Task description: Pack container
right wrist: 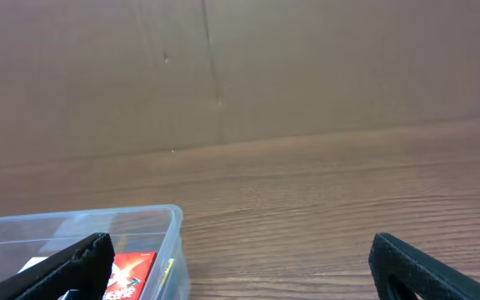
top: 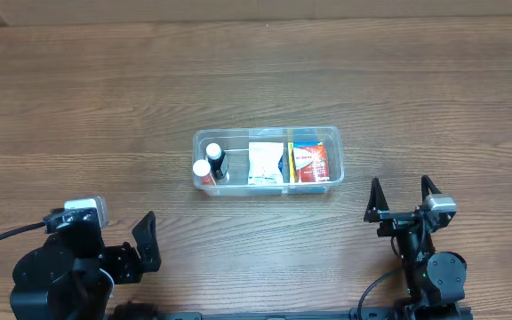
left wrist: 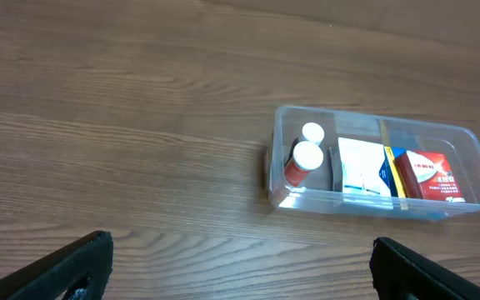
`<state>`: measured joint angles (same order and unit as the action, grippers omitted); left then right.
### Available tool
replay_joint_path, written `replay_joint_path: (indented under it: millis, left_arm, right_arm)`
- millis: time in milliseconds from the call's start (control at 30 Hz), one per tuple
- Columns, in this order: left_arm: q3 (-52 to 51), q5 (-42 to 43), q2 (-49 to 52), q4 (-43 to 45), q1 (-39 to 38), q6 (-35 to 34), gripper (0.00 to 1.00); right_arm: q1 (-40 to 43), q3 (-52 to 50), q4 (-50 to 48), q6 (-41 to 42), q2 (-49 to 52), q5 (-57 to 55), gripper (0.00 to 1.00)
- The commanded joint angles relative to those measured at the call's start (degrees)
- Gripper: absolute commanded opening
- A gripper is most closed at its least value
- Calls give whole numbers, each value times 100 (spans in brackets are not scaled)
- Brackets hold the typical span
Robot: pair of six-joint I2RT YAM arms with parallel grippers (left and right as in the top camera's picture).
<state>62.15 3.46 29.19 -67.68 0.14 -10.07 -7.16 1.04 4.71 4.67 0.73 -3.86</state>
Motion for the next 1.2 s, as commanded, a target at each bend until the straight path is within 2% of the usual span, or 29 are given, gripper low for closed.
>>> replay_joint_path:
  millis: [0,133,200,300,367,400,467,500,600,767,1167]
  left_arm:
    - [-31,63,-37,17,22,87,100]
    - [-107,-258,-142,-127,22,245,100]
    - [-511,-256,-503,-68,22,280,100]
    - [-2227,-205,-1718,1021,24,271,100]
    - [-3338,-170,-2435,2168,26,256,100]
    - [-3995,-120,-2785,3204,26,256,100]
    - [-4710,-81,-2881,4627,26,258,100]
    - [-5217,-70,-2892,5672,26,258,100]
    - [-6109,-179,-2894,7176,26,254,100]
    - [-6186,-177,-2872,6347,24,236,100]
    - [-6186,-197,-2857,6330,24,236,100]
  right_arm:
    - [15,-55,-33,-22,-57,-57,100]
    - [15,-55,-33,-22,-57,-55,100]
    - [15,-55,-33,-22,-57,-57,100]
    - [15,-55,-33,-22,-57,-57,100]
    - [15,-55,-33,-22,-57,-57,100]
    - [15,-55,-33,-22,-57,-57,100]
    - [15,-57,-33,-22,-57,-57,100]
    - [15,-55,-33,-22,-57,-57,100]
    - [15,-57,-33,-22,-57,-57,100]
    - [15,-55,-33,-22,-57,-57,100]
    - [15,-57,-33,-22,-57,-55,100]
